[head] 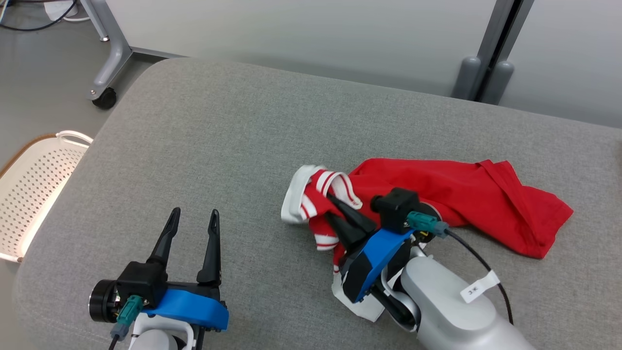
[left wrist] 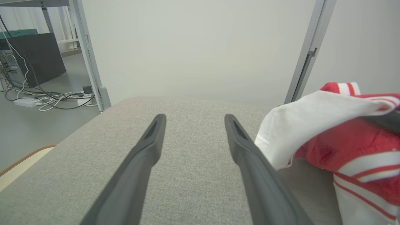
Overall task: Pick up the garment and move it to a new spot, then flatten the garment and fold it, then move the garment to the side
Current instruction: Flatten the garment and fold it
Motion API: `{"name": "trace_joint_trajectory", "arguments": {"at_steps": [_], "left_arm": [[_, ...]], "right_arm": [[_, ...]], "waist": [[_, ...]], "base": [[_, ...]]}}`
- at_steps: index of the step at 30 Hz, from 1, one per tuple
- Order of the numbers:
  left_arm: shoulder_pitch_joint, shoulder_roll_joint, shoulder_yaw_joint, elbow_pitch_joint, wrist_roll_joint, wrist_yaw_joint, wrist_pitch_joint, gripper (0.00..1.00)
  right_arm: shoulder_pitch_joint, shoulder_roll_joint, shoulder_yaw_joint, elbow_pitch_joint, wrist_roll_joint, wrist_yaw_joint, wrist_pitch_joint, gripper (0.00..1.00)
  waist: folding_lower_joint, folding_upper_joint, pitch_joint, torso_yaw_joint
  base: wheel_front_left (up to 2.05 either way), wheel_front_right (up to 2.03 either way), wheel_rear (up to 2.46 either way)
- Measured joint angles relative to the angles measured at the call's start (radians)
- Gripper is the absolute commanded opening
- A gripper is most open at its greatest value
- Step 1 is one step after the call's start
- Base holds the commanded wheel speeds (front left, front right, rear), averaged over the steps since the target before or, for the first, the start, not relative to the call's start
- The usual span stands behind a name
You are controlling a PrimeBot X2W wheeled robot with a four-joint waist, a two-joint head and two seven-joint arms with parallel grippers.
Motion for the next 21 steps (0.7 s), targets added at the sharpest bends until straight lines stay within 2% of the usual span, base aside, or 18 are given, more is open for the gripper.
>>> {"name": "trace_joint_trajectory", "arguments": {"at_steps": [1, 5, 10, 18, 21], "left_arm": [[-0.001, 0.0, -0.001, 0.002, 0.0, 0.0, 0.0, 1.0], [-0.002, -0.002, 0.001, 0.006, -0.001, 0.0, 0.0, 1.0], [-0.001, -0.003, 0.016, 0.007, -0.001, 0.0, 0.0, 1.0], [0.014, -0.003, 0.046, -0.001, 0.009, 0.0, 0.0, 1.0], [0.02, -0.003, 0.053, -0.002, 0.012, 0.0, 0.0, 1.0]], "right_arm": [[-0.006, 0.0, 0.024, 0.014, 0.017, 0.0, -0.003, 1.0], [-0.016, 0.0, 0.099, 0.057, 0.053, 0.0, -0.011, 1.0], [-0.008, 0.0, 0.126, 0.086, 0.048, 0.0, -0.015, 1.0], [0.112, -0.002, -0.066, -0.027, -0.153, 0.0, -0.016, 1.0], [0.167, -0.023, -0.127, -0.092, -0.197, 0.0, -0.016, 1.0]], "waist": [[0.0, 0.0, 0.002, 0.002], [0.0, -0.0001, 0.007, -0.004], [0.0001, 0.0, 0.008, -0.035], [0.0, 0.0, -0.007, -0.122], [-0.0001, 0.0, -0.016, -0.148]], "base": [[0.0, 0.0, 0.0], [0.0, 0.0, 0.0], [0.0, 0.0, 0.0], [0.0, 0.0, 0.0], [0.0, 0.0, 0.0]]}}
